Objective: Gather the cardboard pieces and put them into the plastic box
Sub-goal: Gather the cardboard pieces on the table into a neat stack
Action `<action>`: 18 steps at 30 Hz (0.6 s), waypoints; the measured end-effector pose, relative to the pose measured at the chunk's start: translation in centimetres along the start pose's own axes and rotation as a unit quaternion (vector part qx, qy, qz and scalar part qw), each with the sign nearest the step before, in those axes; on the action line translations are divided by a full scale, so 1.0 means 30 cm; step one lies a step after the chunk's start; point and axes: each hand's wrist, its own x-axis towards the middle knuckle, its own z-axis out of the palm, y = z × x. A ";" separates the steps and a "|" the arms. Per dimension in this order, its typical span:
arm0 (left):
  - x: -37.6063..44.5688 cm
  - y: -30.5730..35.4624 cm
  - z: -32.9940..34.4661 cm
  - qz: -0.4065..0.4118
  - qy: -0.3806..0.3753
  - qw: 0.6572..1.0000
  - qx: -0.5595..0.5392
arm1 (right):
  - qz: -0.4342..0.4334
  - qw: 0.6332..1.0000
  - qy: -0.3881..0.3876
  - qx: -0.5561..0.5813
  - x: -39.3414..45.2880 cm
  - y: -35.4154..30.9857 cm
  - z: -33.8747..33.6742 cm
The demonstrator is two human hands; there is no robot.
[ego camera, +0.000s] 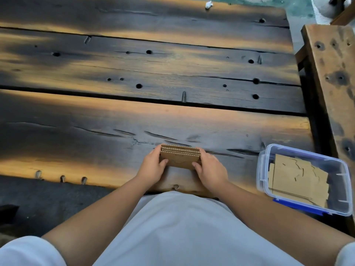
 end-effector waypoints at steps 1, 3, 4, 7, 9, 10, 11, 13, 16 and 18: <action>-0.006 -0.003 0.003 -0.002 -0.005 1.000 0.009 | -0.007 1.000 -0.005 -0.008 -0.005 0.011 0.004; -0.020 -0.008 0.010 -0.002 -0.013 1.000 0.021 | -0.017 0.999 -0.021 -0.025 -0.017 0.026 0.012; -0.026 -0.008 0.013 -0.002 -0.019 0.999 0.026 | -0.019 0.999 -0.026 -0.029 -0.022 0.029 0.015; -0.031 0.006 0.008 -0.003 -0.042 0.998 0.052 | -0.016 0.999 -0.034 -0.034 -0.028 0.020 0.022; -0.024 0.017 -0.002 -0.009 -0.056 0.996 0.076 | -0.003 0.999 -0.044 -0.031 -0.020 0.012 0.020; -0.018 0.023 -0.008 -0.010 -0.062 0.994 0.087 | 0.000 0.998 -0.053 -0.025 -0.013 0.009 0.016; -0.013 0.030 -0.016 -0.010 -0.070 0.993 0.096 | 0.000 0.998 -0.065 -0.015 -0.006 0.005 0.009; -0.001 0.043 -0.035 -0.009 -0.088 0.990 0.109 | -0.006 0.995 -0.094 0.022 0.007 -0.001 -0.010; 0.012 0.055 -0.074 0.001 -0.105 0.987 0.125 | -0.008 0.993 -0.099 0.059 0.013 -0.012 -0.036; 0.016 0.054 -0.106 0.010 -0.116 0.985 0.127 | 0.005 0.993 -0.087 0.079 0.012 -0.028 -0.050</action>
